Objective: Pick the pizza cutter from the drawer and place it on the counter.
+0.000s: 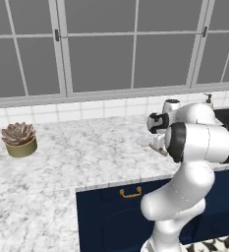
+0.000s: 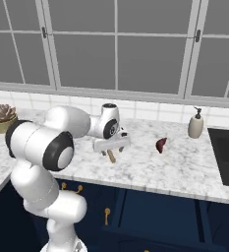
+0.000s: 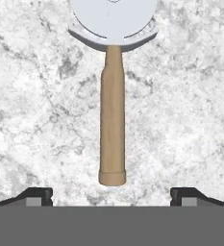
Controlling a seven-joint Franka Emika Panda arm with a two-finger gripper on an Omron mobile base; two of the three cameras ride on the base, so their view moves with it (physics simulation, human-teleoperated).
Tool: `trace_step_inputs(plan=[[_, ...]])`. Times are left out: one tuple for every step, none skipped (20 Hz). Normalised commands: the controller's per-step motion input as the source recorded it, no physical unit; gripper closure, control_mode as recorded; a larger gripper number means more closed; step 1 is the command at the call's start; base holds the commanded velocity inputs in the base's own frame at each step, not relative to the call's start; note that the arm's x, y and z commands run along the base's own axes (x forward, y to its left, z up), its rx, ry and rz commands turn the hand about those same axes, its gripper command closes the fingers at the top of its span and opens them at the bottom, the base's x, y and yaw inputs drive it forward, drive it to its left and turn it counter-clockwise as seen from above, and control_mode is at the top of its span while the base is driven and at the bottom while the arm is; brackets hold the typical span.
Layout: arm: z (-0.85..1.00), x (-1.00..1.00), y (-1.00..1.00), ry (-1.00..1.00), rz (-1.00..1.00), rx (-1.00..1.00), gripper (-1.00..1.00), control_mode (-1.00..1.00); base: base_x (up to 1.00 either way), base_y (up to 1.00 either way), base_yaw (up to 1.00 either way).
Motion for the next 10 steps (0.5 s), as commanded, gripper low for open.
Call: trace_step_inputs(plan=[[0.73, -0.55, 0.00, 0.00, -0.16, 0.00, -1.00, -1.00, 0.00, 0.00, 0.00], [0.70, -0.52, 0.00, 0.00, -0.18, 0.00, -1.00, -1.00, 0.00, 0.00, 0.00], [0.63, -0.70, 0.00, 0.00, -0.22, 0.00, -1.00, -1.00, 0.00, 0.00, 0.00], [0.67, -0.71, 0.06, 0.00, -0.23, 0.00, -1.00, -1.00, 0.00, 0.00, 0.00], [0.74, -0.85, 0.19, 0.00, -0.29, 0.00, -1.00, -1.00, 0.00, 0.00, 0.00], [0.68, -1.00, 0.18, 0.00, -0.31, 0.00, -1.00, -1.00, 0.00, 0.00, 0.00], [0.76, -0.90, 0.46, 0.00, -0.35, 0.00, -1.00, -1.00, 0.00, 0.00, 0.00], [0.76, -0.89, 0.44, 0.00, -0.35, -0.01, -1.00, -1.00, 0.00, 0.00, 0.00], [0.79, -0.86, 0.36, 0.00, -0.33, 0.00, -1.00, -1.00, 0.00, 0.00, 0.00], [0.80, -0.80, 0.68, 0.00, -0.35, -0.03, -1.00, -1.00, 0.00, 0.00, 0.00]])
